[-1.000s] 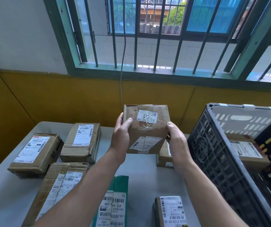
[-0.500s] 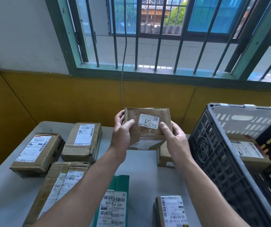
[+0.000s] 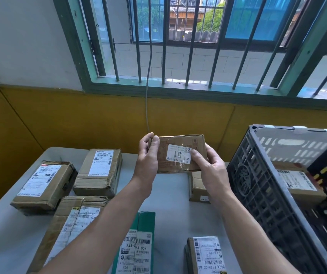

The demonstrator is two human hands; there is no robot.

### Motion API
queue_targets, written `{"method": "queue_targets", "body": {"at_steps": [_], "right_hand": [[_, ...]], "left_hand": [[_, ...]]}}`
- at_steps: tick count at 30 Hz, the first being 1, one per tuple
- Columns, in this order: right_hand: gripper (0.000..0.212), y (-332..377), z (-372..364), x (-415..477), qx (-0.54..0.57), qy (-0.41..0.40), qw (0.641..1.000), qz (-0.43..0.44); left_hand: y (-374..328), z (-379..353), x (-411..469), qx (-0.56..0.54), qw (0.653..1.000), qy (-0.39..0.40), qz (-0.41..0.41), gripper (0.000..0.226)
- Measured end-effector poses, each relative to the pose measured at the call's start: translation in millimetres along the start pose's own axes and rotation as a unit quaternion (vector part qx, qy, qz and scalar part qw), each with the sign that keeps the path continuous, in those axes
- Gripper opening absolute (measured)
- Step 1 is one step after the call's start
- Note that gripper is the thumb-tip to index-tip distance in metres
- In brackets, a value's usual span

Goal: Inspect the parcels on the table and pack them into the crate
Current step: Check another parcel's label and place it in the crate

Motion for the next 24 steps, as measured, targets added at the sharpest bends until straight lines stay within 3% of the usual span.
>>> {"method": "queue_targets", "body": {"at_steps": [2,4,9,13,18,21,24], "right_hand": [[0.042,1.2,0.4,0.2,0.005,0.004,1.000,0.005],[0.042,1.2,1.0,-0.6,0.005,0.005,1.000,0.009],[0.034,-3.1,1.3,-2.7,-0.012,0.005,1.000,0.009],[0.025,-3.5,2.0,-0.6,-0.010,0.001,1.000,0.014],[0.054,-6.3,0.9,2.3,0.007,0.014,1.000,0.006],[0.039,-7.5,2.6,2.5,0.002,0.006,1.000,-0.008],[0.031,-7.8,0.6,2.6,0.002,0.001,0.999,-0.038]], "left_hand": [[6.7,-1.9,1.1,0.001,0.999,0.009,0.032,0.059],[13.4,-0.5,1.0,0.004,0.998,-0.003,0.067,0.071],[17.2,1.5,0.5,0.002,0.997,-0.011,0.077,0.058],[14.4,-1.3,0.6,0.025,0.998,0.008,0.062,0.069],[13.5,-0.7,1.4,0.049,0.997,0.023,0.062,0.079],[14.8,-0.2,0.1,0.031,0.997,0.028,0.063,0.096],[14.6,-3.3,-2.2,0.036,0.998,0.039,0.036,0.074]]}}
Point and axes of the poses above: each hand's wrist, its own x-axis towards the middle knuckle, its own z-axis out of the back of the hand, y = z × x, the point moved 9 cm from there along x, towards the middle knuckle, and after that the axes turned 2 degrees about -y, right-handed, at the moved point
